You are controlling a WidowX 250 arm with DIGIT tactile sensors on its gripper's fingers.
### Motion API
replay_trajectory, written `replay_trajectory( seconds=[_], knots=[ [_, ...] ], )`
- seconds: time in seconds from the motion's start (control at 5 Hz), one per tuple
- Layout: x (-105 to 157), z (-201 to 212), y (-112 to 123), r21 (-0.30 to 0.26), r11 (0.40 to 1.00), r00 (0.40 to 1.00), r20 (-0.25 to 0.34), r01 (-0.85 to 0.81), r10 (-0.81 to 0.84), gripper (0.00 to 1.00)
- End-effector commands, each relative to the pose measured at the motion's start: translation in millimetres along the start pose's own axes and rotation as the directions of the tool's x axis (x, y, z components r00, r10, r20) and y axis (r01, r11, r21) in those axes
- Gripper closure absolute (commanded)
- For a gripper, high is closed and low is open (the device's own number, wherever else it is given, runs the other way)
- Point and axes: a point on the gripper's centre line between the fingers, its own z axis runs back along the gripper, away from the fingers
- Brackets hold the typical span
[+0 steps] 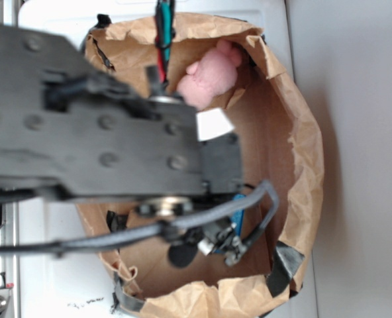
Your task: Grab the blue block.
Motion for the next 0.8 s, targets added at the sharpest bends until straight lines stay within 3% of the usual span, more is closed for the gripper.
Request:
replay_trajectory(
  seconds=[0.0,0.6],
  knots=[
    [39.1,-7.4,-12.4,-0.032,0.998,0.998,0.010,-0.055,0.055,0.00],
    [32.0,-5.7,-15.5,0.000,0.991,0.991,-0.038,-0.131,0.131,0.00]
  ],
)
